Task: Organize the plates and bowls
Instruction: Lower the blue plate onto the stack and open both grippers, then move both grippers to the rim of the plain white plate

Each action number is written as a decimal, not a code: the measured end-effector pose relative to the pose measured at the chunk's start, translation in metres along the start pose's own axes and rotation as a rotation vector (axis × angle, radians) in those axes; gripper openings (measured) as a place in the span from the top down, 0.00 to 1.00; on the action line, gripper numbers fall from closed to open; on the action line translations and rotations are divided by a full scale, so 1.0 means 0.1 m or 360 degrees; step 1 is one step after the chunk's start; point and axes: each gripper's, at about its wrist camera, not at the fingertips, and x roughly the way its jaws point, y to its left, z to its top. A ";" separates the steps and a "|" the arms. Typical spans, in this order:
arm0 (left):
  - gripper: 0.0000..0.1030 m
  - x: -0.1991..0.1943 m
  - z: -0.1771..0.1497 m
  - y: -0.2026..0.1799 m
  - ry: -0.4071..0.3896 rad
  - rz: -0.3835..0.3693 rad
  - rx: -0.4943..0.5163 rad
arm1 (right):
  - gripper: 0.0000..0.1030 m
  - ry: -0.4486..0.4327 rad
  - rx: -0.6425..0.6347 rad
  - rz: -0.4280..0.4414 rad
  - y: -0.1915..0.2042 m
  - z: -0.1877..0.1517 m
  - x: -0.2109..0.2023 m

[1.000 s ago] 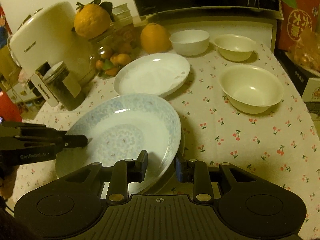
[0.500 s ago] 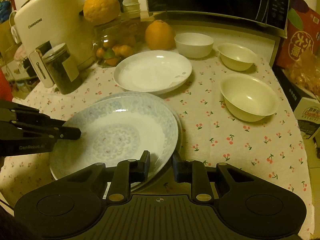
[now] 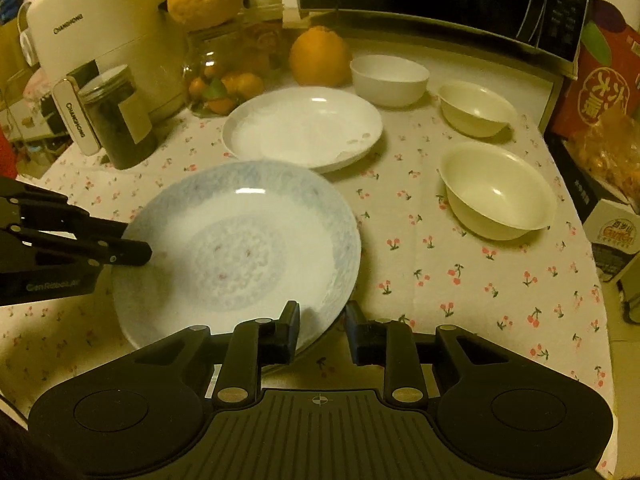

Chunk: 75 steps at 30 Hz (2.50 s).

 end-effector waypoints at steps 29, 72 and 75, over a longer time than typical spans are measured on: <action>0.01 -0.06 0.43 0.36 0.0045 0.0068 -0.0533 | 0.05 0.0019 0.0414 0.0232 -0.41 0.61 -0.05; 0.18 0.91 0.87 0.72 -0.0236 0.0031 -0.0798 | 0.02 -0.0018 0.0666 0.0325 -0.63 1.33 1.33; 0.25 0.94 0.85 0.73 -0.0238 -0.0001 -0.0816 | 0.02 -0.0024 0.0662 0.0330 -0.61 1.34 1.35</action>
